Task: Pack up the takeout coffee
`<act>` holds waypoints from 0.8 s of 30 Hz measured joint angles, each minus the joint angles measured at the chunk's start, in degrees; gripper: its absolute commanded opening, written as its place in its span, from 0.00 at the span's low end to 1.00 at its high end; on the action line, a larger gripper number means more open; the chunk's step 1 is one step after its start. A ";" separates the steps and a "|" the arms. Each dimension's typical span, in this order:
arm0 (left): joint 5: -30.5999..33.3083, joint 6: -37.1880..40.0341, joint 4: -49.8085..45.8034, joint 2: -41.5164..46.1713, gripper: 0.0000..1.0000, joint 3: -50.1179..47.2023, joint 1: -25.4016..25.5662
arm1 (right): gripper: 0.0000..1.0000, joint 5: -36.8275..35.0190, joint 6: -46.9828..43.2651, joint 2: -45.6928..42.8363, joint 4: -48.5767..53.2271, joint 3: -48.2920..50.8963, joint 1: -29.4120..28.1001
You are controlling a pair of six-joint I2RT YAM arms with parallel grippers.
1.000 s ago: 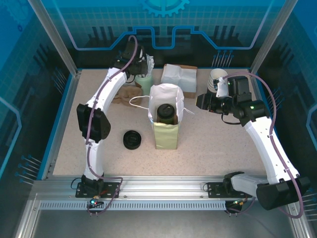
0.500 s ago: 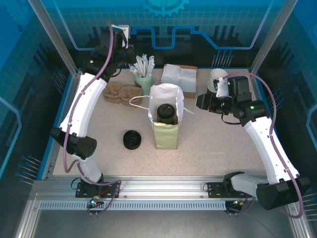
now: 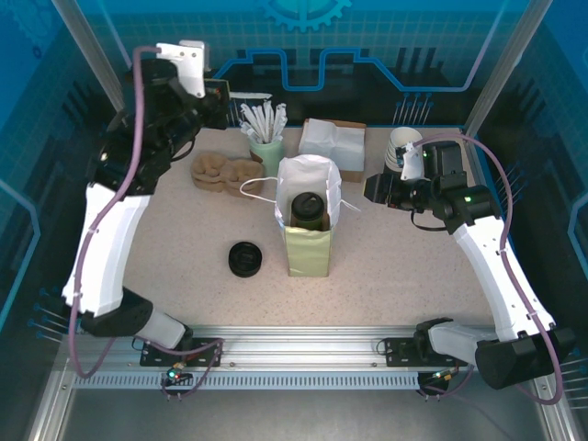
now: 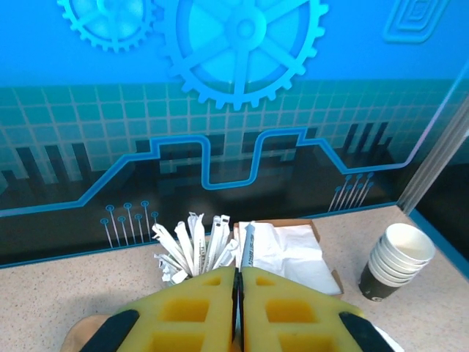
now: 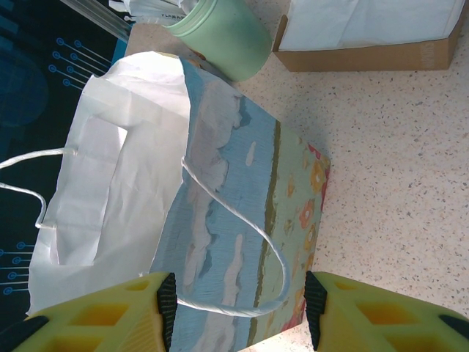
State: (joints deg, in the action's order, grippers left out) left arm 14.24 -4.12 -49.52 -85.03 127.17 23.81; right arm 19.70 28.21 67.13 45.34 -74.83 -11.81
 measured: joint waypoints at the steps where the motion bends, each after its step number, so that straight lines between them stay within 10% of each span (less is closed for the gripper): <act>1: -0.15 -0.02 -0.37 0.98 0.11 0.00 0.22 | 0.51 -0.20 0.00 -0.04 0.00 0.00 0.04; 24: -19.47 -0.48 -14.67 8.98 0.04 -9.27 6.71 | 0.52 -12.57 -0.63 -10.99 -1.29 4.96 2.51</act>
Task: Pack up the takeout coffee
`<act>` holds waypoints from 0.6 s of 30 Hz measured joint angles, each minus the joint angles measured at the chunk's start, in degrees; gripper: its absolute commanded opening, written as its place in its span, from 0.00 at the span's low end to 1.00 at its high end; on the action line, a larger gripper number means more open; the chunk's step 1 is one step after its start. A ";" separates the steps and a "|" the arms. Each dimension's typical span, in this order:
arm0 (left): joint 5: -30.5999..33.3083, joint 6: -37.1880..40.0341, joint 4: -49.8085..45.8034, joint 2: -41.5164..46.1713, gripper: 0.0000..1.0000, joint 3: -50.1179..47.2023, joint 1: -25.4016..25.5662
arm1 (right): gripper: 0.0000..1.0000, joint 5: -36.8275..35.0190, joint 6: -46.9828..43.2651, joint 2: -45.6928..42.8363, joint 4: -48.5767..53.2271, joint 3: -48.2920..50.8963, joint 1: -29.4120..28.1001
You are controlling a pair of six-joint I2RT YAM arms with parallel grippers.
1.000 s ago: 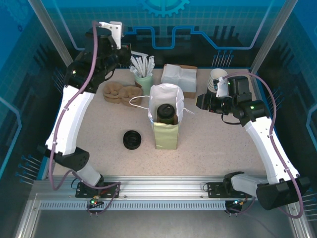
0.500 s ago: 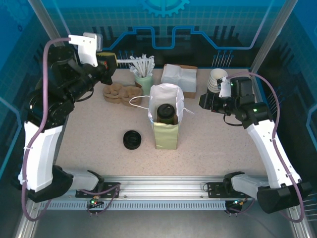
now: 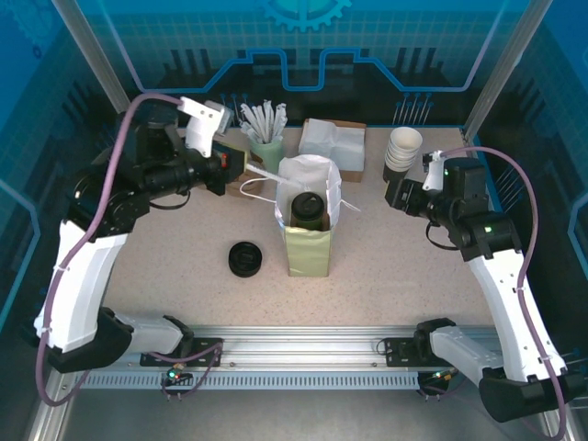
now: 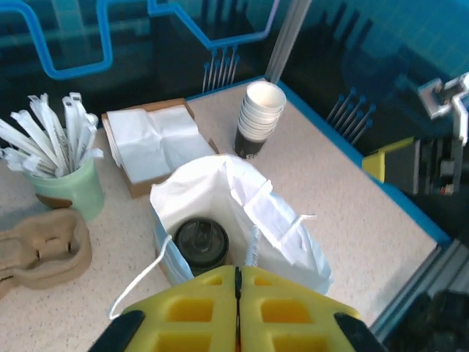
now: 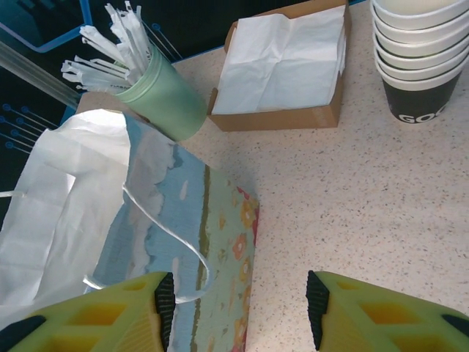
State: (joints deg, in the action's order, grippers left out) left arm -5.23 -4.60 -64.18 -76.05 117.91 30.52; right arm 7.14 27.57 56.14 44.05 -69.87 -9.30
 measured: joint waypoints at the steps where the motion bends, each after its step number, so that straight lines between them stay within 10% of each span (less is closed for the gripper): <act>1: -0.20 0.28 -0.63 -0.59 0.04 -0.02 0.28 | 0.52 -0.33 -0.04 -0.13 -0.02 0.09 0.00; 18: -0.61 5.25 -7.82 -13.40 0.11 0.35 6.97 | 0.53 0.00 -0.22 0.50 -0.15 1.05 0.11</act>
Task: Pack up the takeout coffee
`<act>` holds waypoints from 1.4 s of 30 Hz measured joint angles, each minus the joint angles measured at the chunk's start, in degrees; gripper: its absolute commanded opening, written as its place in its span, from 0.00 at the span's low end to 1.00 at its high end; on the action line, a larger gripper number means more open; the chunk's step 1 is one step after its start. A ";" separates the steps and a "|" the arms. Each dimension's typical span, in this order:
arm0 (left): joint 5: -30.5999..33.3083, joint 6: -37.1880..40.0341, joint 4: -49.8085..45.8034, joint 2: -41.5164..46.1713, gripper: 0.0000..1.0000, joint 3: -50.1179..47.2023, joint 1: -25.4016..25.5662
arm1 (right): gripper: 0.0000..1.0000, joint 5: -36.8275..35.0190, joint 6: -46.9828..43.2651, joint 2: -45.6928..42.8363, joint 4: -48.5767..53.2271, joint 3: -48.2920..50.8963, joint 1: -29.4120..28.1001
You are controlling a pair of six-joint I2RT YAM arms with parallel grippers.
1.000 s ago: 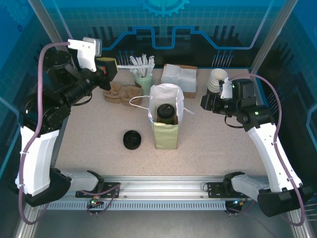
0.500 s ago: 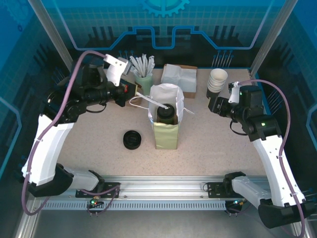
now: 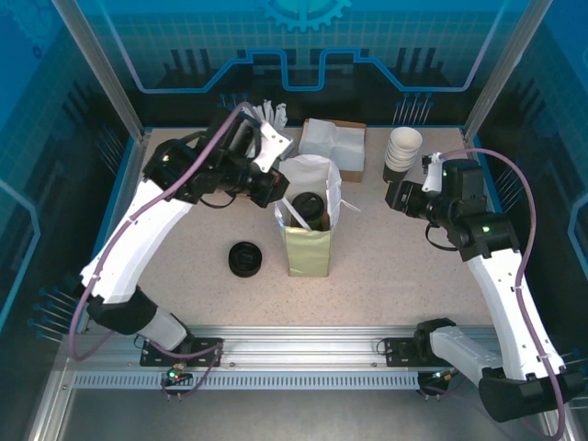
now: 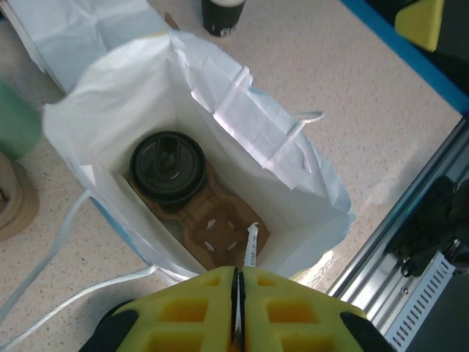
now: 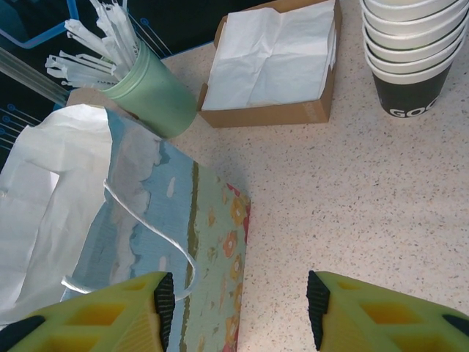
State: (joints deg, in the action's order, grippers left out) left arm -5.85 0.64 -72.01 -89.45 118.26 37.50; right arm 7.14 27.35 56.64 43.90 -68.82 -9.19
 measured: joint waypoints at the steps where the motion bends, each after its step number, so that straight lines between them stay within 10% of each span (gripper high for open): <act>1: 0.00 0.04 -0.22 -0.66 0.11 0.00 0.15 | 0.53 0.48 -0.02 0.31 -0.04 0.00 0.00; 14: 0.00 0.83 -0.72 -4.66 0.13 -1.38 0.55 | 0.51 2.34 1.31 1.66 -1.68 2.10 0.00; 25: 0.24 0.83 0.00 -3.72 0.41 -2.43 0.57 | 0.49 2.47 3.61 6.54 -4.70 1.57 -1.01; 42: 2.40 1.05 10.32 14.69 0.53 -12.39 0.68 | 0.51 -8.41 4.11 33.51 -1.46 -27.69 -11.45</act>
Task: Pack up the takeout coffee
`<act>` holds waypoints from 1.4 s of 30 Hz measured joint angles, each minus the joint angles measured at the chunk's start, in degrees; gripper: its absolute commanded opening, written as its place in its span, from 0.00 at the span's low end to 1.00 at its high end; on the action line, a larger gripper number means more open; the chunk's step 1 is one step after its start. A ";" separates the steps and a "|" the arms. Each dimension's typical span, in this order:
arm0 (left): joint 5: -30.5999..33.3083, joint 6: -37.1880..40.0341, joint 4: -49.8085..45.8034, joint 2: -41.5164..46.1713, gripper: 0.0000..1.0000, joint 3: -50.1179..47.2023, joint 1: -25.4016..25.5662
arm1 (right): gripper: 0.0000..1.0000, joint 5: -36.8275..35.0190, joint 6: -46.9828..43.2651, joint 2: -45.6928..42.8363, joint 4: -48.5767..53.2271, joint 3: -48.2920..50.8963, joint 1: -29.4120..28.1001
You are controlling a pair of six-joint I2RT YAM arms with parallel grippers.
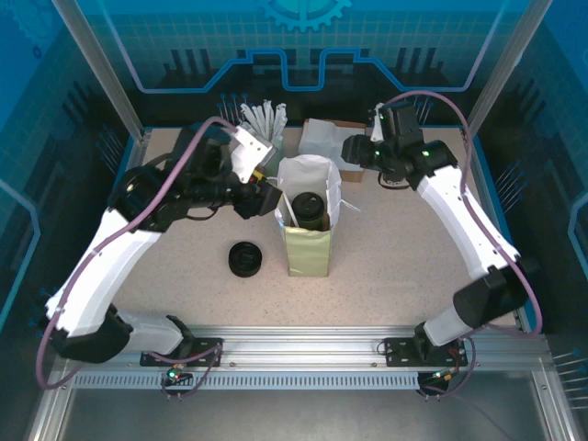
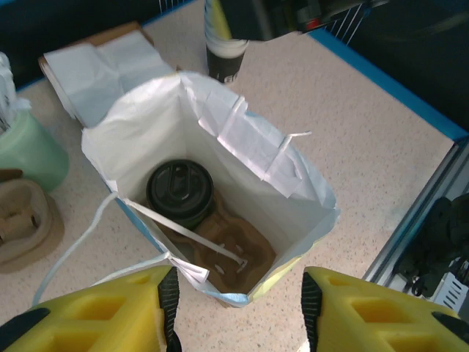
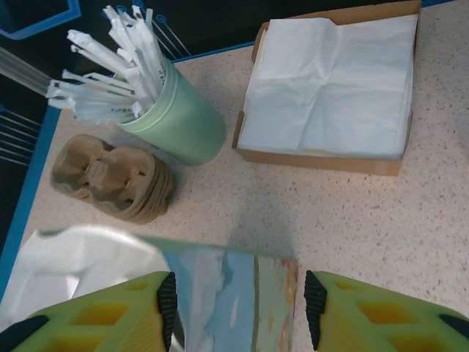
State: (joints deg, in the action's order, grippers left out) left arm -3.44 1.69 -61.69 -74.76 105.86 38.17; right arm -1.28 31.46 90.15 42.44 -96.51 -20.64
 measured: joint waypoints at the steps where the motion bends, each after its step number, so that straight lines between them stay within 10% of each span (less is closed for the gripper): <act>1: 0.22 0.00 0.96 1.42 0.55 -0.94 0.04 | 0.51 -0.76 -0.02 2.10 0.63 -1.92 -0.11; 23: 5.25 4.52 10.49 18.16 0.68 -11.93 0.15 | 0.54 -16.13 -7.04 43.15 6.16 -41.79 -0.48; 42: 14.86 7.28 18.73 22.53 0.78 -19.87 0.15 | 0.58 -19.15 -13.57 62.69 3.23 -53.94 -0.31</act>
State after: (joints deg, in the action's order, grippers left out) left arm 11.42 8.97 -42.96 -52.23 86.00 38.33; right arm -20.43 17.89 152.83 45.67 -150.45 -20.95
